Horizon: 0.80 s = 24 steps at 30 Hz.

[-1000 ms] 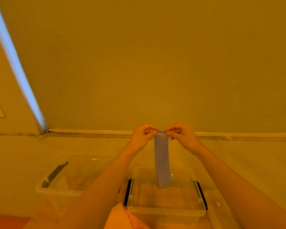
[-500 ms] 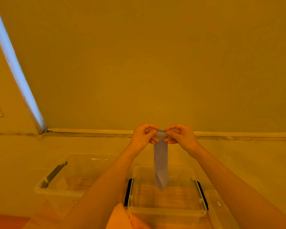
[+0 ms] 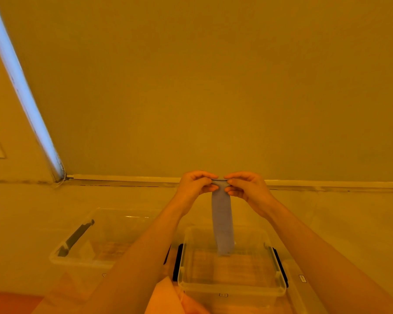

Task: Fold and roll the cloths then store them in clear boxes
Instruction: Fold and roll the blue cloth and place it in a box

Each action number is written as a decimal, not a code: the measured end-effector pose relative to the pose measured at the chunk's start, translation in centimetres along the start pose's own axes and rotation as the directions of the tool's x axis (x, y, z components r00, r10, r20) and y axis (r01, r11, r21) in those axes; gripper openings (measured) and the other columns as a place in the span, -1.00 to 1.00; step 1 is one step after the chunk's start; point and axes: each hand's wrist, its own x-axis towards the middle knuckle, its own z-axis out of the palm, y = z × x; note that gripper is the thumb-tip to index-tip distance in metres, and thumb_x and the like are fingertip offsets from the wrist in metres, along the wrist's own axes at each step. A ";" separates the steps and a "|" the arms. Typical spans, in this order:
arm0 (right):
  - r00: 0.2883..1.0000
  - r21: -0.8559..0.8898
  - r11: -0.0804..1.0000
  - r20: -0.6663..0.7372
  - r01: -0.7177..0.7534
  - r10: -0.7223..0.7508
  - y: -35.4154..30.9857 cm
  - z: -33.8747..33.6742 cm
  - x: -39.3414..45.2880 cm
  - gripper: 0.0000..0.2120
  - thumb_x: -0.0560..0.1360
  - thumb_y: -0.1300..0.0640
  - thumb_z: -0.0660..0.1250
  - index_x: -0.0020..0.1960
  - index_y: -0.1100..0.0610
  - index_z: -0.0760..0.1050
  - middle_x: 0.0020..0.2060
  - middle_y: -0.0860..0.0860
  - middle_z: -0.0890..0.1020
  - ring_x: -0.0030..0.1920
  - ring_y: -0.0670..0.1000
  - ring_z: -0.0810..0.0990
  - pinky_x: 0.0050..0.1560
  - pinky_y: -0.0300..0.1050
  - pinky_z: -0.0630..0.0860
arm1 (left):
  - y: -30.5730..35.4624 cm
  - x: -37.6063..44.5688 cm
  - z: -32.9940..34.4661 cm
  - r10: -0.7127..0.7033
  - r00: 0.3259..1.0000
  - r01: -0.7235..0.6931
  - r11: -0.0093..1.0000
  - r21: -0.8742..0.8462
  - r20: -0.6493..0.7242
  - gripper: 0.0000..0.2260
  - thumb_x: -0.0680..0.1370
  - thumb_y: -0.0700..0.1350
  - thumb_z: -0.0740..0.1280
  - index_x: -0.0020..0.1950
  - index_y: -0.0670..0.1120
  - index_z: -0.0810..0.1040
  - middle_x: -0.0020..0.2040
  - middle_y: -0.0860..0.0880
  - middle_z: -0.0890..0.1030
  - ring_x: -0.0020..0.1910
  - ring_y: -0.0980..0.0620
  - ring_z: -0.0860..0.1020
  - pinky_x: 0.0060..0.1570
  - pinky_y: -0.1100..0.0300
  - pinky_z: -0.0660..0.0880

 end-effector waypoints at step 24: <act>0.996 -0.406 0.911 -0.029 0.066 -0.085 -0.5 0.7 -0.2 -0.81 0.46 0.30 0.38 0.07 0.23 0.57 -0.29 0.05 0.62 -0.38 -0.13 0.54 -0.47 -0.41 0.38 | 0.7 -0.3 -0.6 0.030 0.999 -0.040 0.900 0.433 0.029 -0.88 0.52 -0.25 0.35 0.03 -0.27 0.56 -0.33 -0.06 0.58 -0.53 0.21 0.53 -0.58 0.43 0.30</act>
